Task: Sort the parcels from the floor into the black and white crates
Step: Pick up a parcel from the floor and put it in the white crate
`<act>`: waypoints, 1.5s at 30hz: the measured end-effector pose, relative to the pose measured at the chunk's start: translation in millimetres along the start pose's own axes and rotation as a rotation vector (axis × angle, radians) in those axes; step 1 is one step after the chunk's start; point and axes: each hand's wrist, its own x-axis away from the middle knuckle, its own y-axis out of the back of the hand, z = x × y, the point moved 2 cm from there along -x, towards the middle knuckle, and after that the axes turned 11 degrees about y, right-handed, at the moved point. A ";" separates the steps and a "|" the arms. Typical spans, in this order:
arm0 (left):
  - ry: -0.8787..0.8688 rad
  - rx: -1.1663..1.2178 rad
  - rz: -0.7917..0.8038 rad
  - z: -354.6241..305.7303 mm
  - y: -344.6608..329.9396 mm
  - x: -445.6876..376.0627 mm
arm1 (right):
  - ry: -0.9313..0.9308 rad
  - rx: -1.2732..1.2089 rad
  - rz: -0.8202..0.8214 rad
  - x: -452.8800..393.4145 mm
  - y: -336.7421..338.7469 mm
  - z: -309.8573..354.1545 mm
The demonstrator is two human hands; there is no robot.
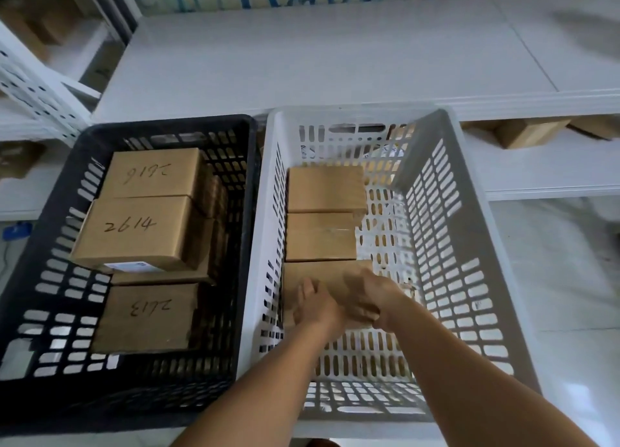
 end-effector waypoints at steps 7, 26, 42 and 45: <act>-0.025 0.049 -0.045 6.8 8.3 5.6 | 0.069 -0.050 -0.054 26.4 7.9 1.0; -0.677 0.366 0.130 54.8 32.1 193.5 | 0.419 -0.561 -0.719 228.8 -0.2 -88.9; -0.844 0.069 0.499 97.3 -113.6 298.3 | 0.182 -1.015 -1.081 341.0 16.6 -283.4; -0.856 -0.013 0.571 107.3 -150.1 323.1 | 0.126 -1.073 -1.128 357.2 24.0 -325.9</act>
